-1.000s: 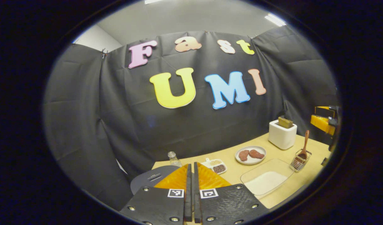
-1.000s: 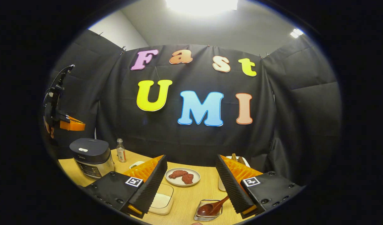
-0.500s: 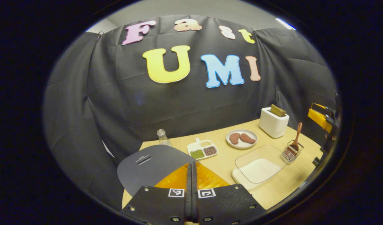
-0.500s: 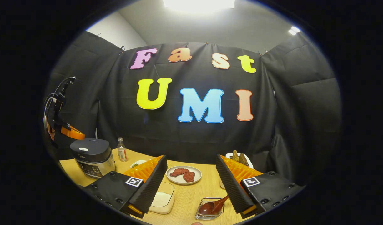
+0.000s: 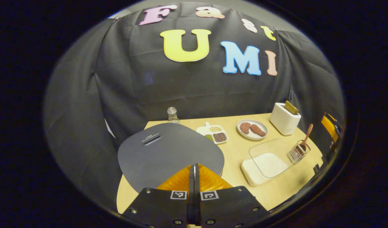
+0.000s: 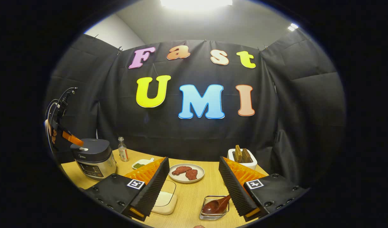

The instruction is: Close the left gripper, press the button to open the rice cooker; take a wooden spoon from the chopstick holder with the right hand, scoop a spoonful of rice and pour it into the rice cooker, then put the wooden spoon back into the chopstick holder.

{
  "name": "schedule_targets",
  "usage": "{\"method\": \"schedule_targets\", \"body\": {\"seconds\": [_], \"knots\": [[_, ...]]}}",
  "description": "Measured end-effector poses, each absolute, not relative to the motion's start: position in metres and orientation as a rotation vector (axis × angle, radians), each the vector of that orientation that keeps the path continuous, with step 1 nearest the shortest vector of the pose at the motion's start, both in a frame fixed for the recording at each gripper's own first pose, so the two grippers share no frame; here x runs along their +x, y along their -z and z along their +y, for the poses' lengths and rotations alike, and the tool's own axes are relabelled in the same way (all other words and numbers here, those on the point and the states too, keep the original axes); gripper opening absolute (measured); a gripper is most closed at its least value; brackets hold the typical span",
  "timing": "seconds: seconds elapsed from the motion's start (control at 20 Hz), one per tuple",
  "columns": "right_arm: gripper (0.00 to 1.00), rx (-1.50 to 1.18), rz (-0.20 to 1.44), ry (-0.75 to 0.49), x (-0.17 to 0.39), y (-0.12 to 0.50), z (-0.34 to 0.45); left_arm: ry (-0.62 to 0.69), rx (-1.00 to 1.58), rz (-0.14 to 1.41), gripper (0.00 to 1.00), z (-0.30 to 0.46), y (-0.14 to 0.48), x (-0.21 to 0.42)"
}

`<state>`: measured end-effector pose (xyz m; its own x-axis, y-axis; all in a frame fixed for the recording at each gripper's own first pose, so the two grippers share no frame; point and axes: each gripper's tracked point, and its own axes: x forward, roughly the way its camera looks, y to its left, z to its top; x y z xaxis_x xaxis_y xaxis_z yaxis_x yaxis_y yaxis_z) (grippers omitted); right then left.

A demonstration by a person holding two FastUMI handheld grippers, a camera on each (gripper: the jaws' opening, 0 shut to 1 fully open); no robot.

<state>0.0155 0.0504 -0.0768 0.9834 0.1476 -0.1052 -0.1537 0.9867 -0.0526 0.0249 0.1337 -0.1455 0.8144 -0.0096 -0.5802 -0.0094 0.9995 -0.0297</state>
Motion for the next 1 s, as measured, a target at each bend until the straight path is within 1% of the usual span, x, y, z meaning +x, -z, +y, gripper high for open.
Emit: {"method": "schedule_targets", "body": {"seconds": [0.15, 0.25, 0.4, 0.5, 0.6, 0.8, 0.85, 0.9, 0.95, 1.0], "knots": [[1.00, -0.064, 0.096, -0.174, 0.016, 0.076, 0.058, 0.016, -0.045, 0.638, 0.01, 0.130, 0.152, 0.023], [1.00, -0.077, 0.095, -0.179, 0.016, 0.079, 0.061, -0.019, -0.031, 0.629, 0.01, 0.138, 0.153, 0.025], [1.00, -0.065, 0.105, -0.197, 0.020, 0.082, 0.069, -0.020, -0.064, 0.656, 0.00, 0.137, 0.164, 0.023], [1.00, -0.063, 0.108, -0.216, 0.021, 0.083, 0.076, -0.016, -0.071, 0.648, 0.01, 0.136, 0.166, 0.024], [1.00, -0.072, 0.111, -0.224, 0.023, 0.087, 0.078, 0.000, -0.057, 0.683, 0.01, 0.138, 0.170, 0.018], [1.00, -0.062, 0.126, -0.232, 0.022, 0.097, 0.080, 0.010, -0.049, 0.702, 0.02, 0.138, 0.171, 0.022], [0.97, -0.055, 0.130, -0.231, 0.023, 0.100, 0.079, 0.009, -0.045, 0.709, 0.01, 0.139, 0.169, 0.018], [1.00, -0.051, 0.134, -0.227, 0.022, 0.103, 0.077, 0.010, -0.041, 0.712, 0.02, 0.138, 0.168, 0.018], [1.00, -0.049, 0.140, -0.221, 0.022, 0.106, 0.074, 0.010, -0.038, 0.717, 0.02, 0.139, 0.168, 0.017], [0.96, -0.048, 0.145, -0.215, 0.022, 0.109, 0.072, 0.012, -0.035, 0.719, 0.02, 0.139, 0.167, 0.017]]}}
